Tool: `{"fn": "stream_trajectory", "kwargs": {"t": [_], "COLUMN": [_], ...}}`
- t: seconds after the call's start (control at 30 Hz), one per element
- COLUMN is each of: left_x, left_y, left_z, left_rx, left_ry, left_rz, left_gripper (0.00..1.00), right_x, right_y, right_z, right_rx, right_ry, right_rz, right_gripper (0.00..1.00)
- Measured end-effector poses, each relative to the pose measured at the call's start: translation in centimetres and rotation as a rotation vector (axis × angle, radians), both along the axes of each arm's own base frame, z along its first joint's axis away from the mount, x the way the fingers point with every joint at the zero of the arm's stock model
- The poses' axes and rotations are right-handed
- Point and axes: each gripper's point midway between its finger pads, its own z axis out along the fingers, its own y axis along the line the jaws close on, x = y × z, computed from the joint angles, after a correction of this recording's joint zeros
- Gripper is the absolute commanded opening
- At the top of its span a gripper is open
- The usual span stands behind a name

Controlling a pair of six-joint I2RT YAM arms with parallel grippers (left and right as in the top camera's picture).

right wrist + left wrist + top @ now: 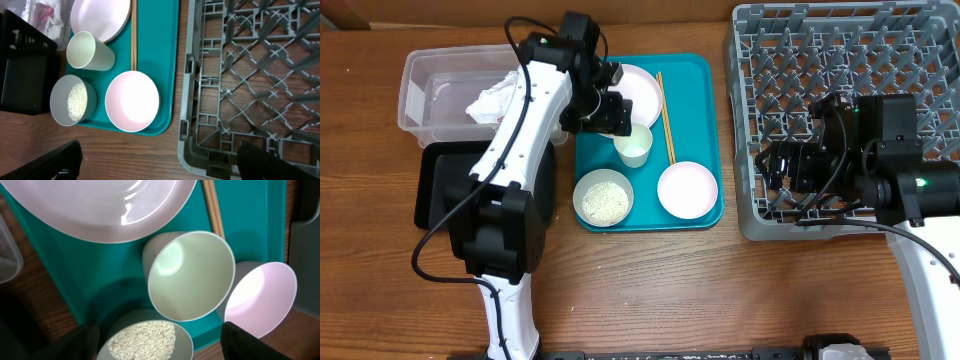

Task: Sort waste into correct bins and load items into the dishwasher
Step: 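Move the left gripper to the white cup and grasp it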

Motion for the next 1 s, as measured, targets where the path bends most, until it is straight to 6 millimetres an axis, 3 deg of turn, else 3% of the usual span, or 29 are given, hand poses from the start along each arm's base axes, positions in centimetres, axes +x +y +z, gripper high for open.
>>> {"fn": "stream_trajectory", "kwargs": {"t": [0.23, 0.33, 0.6, 0.83, 1.0], "left_x": [0.3, 0.1, 1.1, 1.7, 1.5], "left_y": [-1.0, -1.5, -0.8, -0.6, -0.5], "left_z": [-0.4, -0.5, -1.0, -3.7, -5.9], "left_rx": [0.016, 0.046, 0.137, 0.172, 0.186], "left_ry": [-0.035, -0.049, -0.099, -0.065, -0.016], "left_rz": [-0.045, -0.070, -0.065, -0.061, -0.062], "left_gripper": [0.77, 0.72, 0.64, 0.59, 0.50], "right_x": [0.0, 0.0, 0.0, 0.0, 0.0], "right_y": [0.0, 0.0, 0.0, 0.0, 0.0], "right_z": [0.0, 0.0, 0.0, 0.0, 0.0], "right_rx": [0.000, 0.000, 0.000, 0.000, 0.000], "right_ry": [0.000, 0.000, 0.000, 0.000, -0.001], "right_rz": [0.000, -0.001, 0.000, 0.000, 0.000], "right_gripper": [1.00, 1.00, 1.00, 1.00, 1.00]}}
